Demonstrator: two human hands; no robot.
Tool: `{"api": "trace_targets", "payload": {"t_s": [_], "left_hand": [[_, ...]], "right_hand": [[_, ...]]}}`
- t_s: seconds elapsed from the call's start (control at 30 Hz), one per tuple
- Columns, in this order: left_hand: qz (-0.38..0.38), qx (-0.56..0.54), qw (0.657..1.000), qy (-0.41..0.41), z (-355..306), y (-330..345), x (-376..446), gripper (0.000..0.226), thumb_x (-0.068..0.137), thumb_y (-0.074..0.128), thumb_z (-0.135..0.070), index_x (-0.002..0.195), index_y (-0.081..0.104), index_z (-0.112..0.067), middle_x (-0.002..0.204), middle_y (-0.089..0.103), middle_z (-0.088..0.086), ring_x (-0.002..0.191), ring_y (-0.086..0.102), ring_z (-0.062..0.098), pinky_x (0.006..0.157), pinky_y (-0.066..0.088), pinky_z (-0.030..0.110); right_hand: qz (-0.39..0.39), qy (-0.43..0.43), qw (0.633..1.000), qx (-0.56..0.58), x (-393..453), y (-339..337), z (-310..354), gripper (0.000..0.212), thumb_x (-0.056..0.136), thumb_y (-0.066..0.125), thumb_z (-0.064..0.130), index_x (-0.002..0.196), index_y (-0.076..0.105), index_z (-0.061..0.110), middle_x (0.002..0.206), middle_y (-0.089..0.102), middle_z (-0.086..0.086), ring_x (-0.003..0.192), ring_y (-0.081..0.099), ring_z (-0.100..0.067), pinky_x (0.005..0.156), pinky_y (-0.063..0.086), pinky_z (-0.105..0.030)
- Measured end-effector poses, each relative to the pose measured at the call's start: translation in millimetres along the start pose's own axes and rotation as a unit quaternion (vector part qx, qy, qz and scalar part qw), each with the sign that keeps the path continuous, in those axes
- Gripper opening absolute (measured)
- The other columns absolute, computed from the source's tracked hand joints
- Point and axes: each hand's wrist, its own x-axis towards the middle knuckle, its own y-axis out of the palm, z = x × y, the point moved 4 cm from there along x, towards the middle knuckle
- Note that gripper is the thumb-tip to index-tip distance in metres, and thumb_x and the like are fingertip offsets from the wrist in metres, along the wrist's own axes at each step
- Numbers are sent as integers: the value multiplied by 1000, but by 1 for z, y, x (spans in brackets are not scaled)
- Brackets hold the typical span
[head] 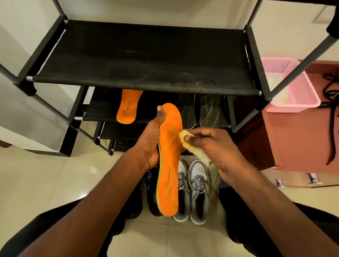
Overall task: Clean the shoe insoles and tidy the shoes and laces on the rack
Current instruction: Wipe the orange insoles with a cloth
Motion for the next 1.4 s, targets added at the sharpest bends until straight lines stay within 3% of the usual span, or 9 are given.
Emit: {"api": "trace_targets", "payload": {"t_s": [0.13,0.33,0.4,0.5,0.67,0.83,1.07,1.23,1.4], "left_hand": [[66,25,997,-42,12,11,2,76,98,33,-74,138,57,-14,132,65,27,127,59,48,107,42,67],[134,10,989,-60,21,28,1,72,101,25,-71,143,54,-20,134,66,22,120,64,46,88,52,64],[139,10,989,-57,19,29,-2,70,101,25,-69,137,57,-18,125,70,23,108,71,41,86,55,62],[158,6,986,-53,17,29,-3,71,101,26,-68,147,48,-18,129,68,24,113,68,45,84,57,61],[195,-21,979,-62,17,31,-3,71,102,28,-67,149,45,-17,143,56,28,133,50,53,95,46,68],[162,-14,985,-51,10,32,-10,72,102,26,-68,144,51,-14,130,68,21,113,69,41,90,54,59],[187,-25,980,-56,11,41,-19,68,104,24,-65,133,58,-14,117,74,18,98,73,34,85,58,54],[187,-18,981,-51,12,42,-20,65,105,23,-64,130,61,-18,113,75,15,95,74,31,83,60,49],[220,-38,974,-50,17,45,-23,64,102,26,-68,132,67,-29,141,61,20,117,57,43,87,53,56]], "right_hand": [[-45,-47,996,59,2,-10,11,24,89,76,1,107,77,17,94,78,-9,81,77,-25,65,63,-38],[-67,-67,995,39,6,-13,11,13,85,81,6,91,76,17,97,78,-9,96,76,-27,79,63,-47],[-109,-84,989,-49,10,-19,8,12,87,81,12,89,79,23,97,78,1,96,76,-26,79,65,-50],[-149,-147,958,-194,10,-23,12,12,87,83,26,93,78,35,105,67,17,96,73,-16,79,64,-46],[-171,-225,897,-339,2,-20,20,24,88,78,12,99,75,34,109,57,8,103,60,-8,84,53,-33],[-146,-226,878,-397,0,-15,24,31,89,80,36,119,75,27,119,59,14,104,58,-5,82,47,-25],[-232,-259,790,-504,-8,-21,30,30,88,78,17,118,78,19,120,64,9,107,53,-21,73,40,-27],[-240,-261,798,-487,-8,-21,33,26,96,72,25,121,76,20,114,69,2,105,63,-24,77,52,-33],[-251,-263,811,-458,-8,-21,31,23,96,71,20,117,77,17,112,71,-2,103,66,-25,81,56,-36]]}}
